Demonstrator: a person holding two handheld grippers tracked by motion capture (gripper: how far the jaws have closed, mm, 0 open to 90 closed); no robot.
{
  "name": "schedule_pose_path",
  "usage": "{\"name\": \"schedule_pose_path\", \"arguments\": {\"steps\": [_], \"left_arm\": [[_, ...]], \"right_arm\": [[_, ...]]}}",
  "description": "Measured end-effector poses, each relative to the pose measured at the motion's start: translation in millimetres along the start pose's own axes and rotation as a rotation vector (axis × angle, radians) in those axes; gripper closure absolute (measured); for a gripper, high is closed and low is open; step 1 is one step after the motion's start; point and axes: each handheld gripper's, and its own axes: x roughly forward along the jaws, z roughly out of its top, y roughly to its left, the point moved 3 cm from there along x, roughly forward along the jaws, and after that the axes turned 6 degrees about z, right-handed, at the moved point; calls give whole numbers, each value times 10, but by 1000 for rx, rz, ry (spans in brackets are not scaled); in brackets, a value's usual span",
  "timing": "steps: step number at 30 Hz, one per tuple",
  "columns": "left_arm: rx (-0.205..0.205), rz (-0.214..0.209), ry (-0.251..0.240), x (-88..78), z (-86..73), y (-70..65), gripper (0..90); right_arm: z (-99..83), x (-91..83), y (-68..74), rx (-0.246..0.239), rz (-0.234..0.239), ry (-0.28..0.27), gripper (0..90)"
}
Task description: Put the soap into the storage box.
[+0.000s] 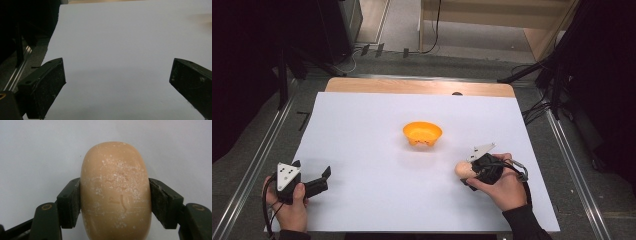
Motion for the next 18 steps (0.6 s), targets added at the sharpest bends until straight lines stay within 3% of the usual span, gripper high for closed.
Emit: {"name": "schedule_pose_path", "arguments": {"steps": [18], "left_arm": [[-5, -9, 14, 14, 1, -1, 55]], "right_arm": [[305, 16, -217, -78, 50, -20, 329]]}}
